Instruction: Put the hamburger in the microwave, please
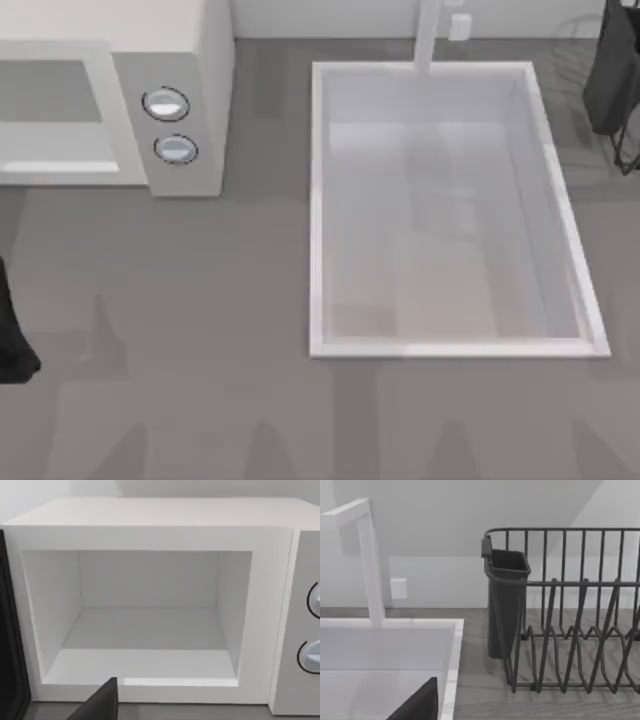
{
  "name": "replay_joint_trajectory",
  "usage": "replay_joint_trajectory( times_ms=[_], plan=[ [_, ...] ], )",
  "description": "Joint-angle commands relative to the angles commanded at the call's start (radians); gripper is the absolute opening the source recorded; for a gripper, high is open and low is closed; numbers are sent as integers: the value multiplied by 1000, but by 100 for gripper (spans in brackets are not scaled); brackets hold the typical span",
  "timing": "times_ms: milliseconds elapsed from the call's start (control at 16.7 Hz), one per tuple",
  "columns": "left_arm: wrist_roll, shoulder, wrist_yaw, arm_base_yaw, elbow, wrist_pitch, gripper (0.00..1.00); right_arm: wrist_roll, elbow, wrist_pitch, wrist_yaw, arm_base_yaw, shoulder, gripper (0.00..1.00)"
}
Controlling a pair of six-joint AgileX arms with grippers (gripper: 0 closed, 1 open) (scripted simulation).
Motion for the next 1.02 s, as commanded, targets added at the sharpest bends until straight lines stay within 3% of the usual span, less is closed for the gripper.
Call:
replay_joint_trajectory(
  times_ms=[420,1020],
  plan=[
    [103,161,0,42,124,-115,100,0,0,0,0,0,0,100],
    [545,1057,-4,226,633,-633,100,0,0,0,0,0,0,100]
  ],
)
